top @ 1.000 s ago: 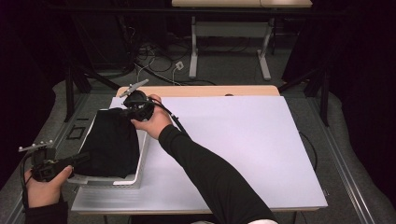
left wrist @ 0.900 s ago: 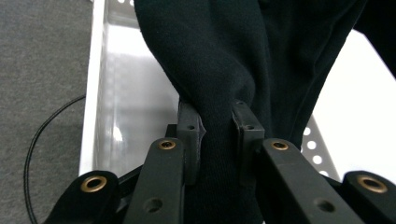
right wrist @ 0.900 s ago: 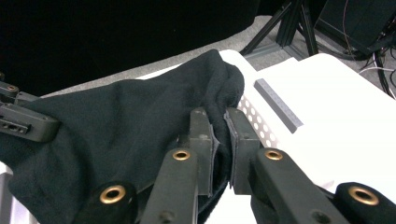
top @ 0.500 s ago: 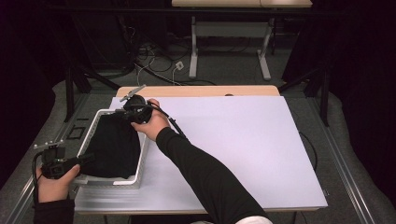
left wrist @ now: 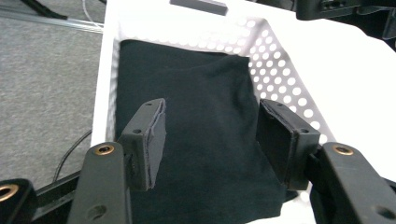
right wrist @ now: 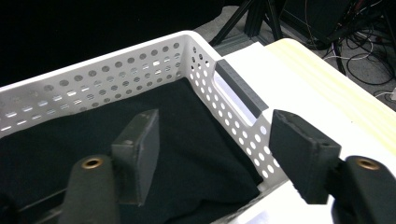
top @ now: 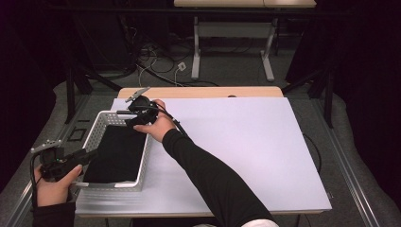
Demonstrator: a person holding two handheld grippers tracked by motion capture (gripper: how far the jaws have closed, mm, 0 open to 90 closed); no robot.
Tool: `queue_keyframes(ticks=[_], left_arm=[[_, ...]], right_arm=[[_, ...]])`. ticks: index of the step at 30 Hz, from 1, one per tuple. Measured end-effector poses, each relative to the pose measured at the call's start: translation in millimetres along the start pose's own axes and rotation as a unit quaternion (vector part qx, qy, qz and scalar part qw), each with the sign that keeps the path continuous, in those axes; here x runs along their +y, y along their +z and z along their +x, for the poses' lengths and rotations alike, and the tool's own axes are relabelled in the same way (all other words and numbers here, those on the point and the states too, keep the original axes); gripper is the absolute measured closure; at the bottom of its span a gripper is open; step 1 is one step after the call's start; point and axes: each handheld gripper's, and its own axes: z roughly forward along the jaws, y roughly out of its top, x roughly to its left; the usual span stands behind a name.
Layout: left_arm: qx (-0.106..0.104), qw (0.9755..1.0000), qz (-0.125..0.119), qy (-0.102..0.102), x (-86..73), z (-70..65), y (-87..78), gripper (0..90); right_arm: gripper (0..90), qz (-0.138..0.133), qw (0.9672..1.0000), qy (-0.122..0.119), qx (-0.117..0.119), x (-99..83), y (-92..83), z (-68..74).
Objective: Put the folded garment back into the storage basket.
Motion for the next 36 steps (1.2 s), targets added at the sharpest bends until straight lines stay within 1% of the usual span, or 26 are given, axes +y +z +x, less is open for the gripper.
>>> queue_keyframes(ticks=[2,5,9,10,11,12,15,16,18,20,22,24,27,29,32,36], left_arm=[[-0.003,1.0,0.001,0.003,0.5,-3.5,0.9,42.3],[-0.01,0.9999,-0.005,0.005,0.7,-7.3,1.7,42.3],[-0.026,0.9995,-0.014,0.01,1.5,-13.6,2.3,42.3],[-0.031,0.9993,-0.015,0.012,1.9,-15.1,2.3,42.3],[-0.032,0.9992,-0.017,0.019,2.5,-18.2,2.4,42.3],[-0.032,0.9992,-0.015,0.019,3.0,-20.8,2.4,42.0],[-0.042,0.999,-0.011,0.015,4.3,-26.4,2.8,35.1],[-0.045,0.9988,-0.013,0.009,4.4,-28.4,2.8,32.9],[-0.048,0.9987,-0.013,0.007,4.9,-30.6,2.3,30.1],[-0.049,0.9987,-0.016,0.005,5.3,-32.9,1.9,28.1],[-0.053,0.9984,-0.02,0.002,5.7,-35.0,1.8,24.8],[-0.055,0.9983,-0.021,0.001,6.0,-37.4,2.1,21.8],[-0.057,0.9982,-0.017,0.003,5.9,-42.2,4.0,16.3],[-0.06,0.9981,-0.012,0.01,5.4,-46.3,5.6,15.7],[-0.067,0.9976,-0.006,0.019,5.4,-53.1,8.2,15.2],[-0.076,0.9968,-0.004,0.026,5.0,-60.9,11.9,9.8]], right_arm=[[31.3,0.0,1.0,0.002,0.003,-0.2,-3.5,1.0],[27.4,-0.003,0.9999,0.007,0.012,-0.3,-9.2,2.3],[22.5,-0.008,0.9997,0.009,0.02,-1.4,-17.0,5.0],[21.0,-0.009,0.9997,0.012,0.022,-2.3,-19.8,6.3],[19.8,-0.01,0.9996,0.013,0.024,-3.0,-21.5,7.0],[18.5,-0.011,0.9995,0.012,0.026,-4.6,-24.4,8.1],[15.2,-0.007,0.9997,0.005,0.023,-8.0,-30.4,10.6],[15.1,-0.006,0.9997,0.004,0.023,-9.0,-32.6,11.3],[14.5,-0.005,0.9998,0.0,0.019,-10.4,-37.8,11.9],[13.6,-0.009,0.9998,0.002,0.017,-11.8,-44.7,12.0],[9.7,-0.014,0.9996,0.007,0.023,-13.7,-51.8,11.5],[5.6,-0.017,0.9996,0.007,0.023,-16.0,-58.1,9.9],[1.3,-0.017,0.9996,0.008,0.02,-20.4,-65.7,6.5],[0.0,-0.013,0.9995,0.004,0.028,-25.2,-71.4,3.8],[0.0,-0.017,0.9995,-0.001,0.027,-33.6,-81.6,-0.4],[0.0,-0.023,0.9995,0.007,0.018,-44.6,-95.4,-7.7]])
